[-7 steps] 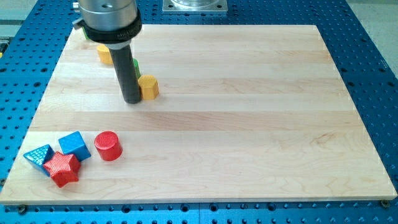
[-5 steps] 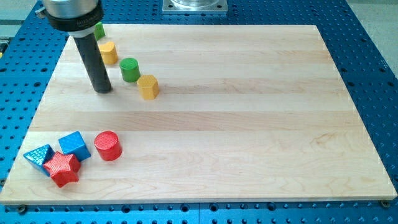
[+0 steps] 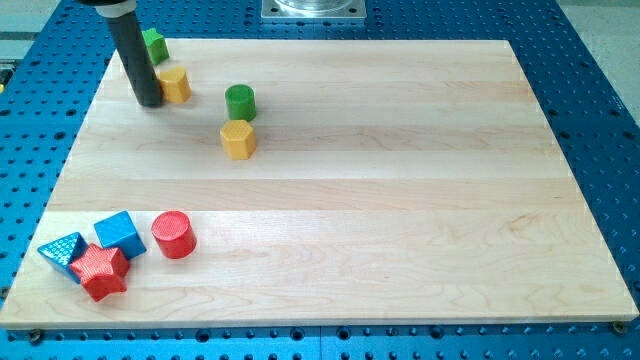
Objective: Move the heart and green circle towards the top right side
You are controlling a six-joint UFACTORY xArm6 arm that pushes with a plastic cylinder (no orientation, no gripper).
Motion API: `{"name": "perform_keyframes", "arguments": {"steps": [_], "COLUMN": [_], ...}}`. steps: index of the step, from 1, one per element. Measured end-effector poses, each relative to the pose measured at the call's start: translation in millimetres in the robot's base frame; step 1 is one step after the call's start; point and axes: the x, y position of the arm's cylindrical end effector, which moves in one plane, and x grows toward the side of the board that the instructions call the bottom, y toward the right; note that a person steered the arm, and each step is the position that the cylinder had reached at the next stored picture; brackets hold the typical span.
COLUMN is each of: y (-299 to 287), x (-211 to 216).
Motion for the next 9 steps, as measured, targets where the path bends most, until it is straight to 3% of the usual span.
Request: {"name": "perform_keyframes", "arguments": {"steps": [3,5,7,9], "y": [-4,-40,-48,22], "x": [-34,-63,6,0]}}
